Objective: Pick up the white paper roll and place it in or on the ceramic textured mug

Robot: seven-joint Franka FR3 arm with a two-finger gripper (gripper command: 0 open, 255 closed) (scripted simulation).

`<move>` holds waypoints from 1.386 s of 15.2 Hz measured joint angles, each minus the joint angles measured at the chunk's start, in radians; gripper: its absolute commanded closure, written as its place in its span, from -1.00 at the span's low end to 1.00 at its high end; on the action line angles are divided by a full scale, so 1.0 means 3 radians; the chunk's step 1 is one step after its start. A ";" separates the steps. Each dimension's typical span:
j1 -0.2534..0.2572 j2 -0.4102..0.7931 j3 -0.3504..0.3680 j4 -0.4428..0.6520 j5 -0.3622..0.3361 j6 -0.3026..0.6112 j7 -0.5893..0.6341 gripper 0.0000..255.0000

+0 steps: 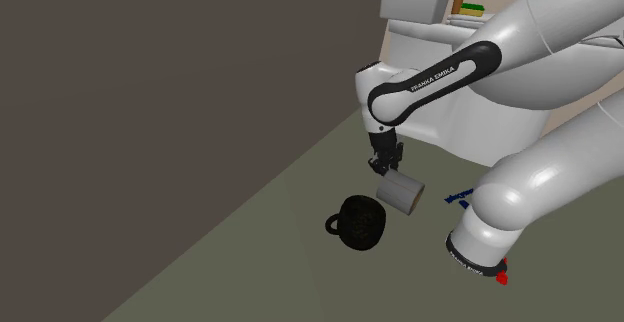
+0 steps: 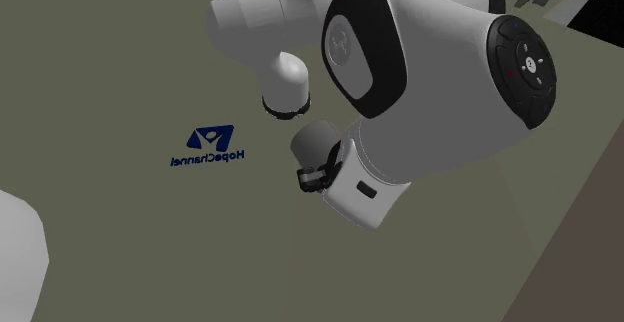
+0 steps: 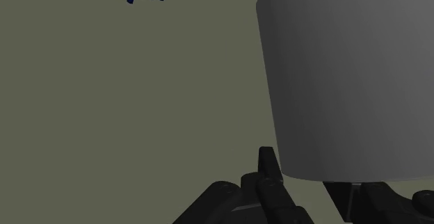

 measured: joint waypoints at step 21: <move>0.0025 -0.0370 -0.0010 0.0380 0.0055 -0.0737 -0.0135 1.00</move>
